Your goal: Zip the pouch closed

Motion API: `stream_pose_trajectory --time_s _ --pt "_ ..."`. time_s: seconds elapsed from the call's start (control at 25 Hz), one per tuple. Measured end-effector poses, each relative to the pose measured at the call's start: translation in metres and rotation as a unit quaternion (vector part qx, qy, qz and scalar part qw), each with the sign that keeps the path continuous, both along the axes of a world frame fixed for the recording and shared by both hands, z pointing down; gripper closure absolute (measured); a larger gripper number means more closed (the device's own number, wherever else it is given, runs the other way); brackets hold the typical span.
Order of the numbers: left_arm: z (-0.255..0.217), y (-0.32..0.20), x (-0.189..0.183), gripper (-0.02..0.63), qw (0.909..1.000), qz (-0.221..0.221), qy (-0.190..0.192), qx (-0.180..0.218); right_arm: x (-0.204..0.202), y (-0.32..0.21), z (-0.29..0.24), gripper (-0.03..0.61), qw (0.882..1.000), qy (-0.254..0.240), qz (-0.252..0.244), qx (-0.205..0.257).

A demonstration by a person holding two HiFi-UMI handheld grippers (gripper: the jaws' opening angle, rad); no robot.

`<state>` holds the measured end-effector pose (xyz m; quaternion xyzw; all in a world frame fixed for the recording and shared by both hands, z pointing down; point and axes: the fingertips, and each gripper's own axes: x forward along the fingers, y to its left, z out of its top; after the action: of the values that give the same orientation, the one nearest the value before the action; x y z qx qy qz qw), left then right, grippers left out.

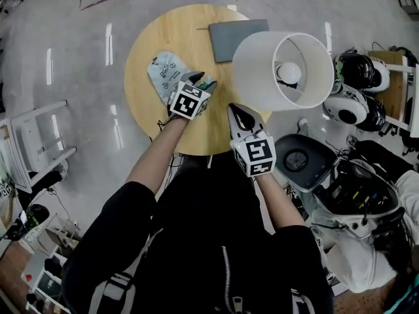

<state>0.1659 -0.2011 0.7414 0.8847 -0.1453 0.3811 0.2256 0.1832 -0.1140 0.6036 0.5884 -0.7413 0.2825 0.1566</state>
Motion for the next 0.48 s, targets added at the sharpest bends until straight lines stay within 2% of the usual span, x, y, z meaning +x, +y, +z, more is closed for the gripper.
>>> stream_pose_trajectory --time_s 0.2,0.32,0.4,0.48 --pt "0.027 0.004 0.0 0.417 0.9986 -0.02 -0.037 -0.032 0.005 0.003 0.006 0.574 1.0 -0.008 0.009 -0.01" --pt "0.032 0.002 -0.002 0.494 0.998 -0.037 -0.038 -0.033 0.007 0.002 0.008 0.574 1.0 -0.011 0.012 -0.013" --pt "0.03 0.0 -0.005 0.497 0.9978 -0.045 -0.034 -0.033 0.008 0.002 0.009 0.574 1.0 -0.012 0.012 -0.015" --pt "0.027 0.0 -0.009 0.529 0.9979 -0.049 -0.027 -0.035 0.005 0.002 0.007 0.574 1.0 -0.013 0.011 -0.015"
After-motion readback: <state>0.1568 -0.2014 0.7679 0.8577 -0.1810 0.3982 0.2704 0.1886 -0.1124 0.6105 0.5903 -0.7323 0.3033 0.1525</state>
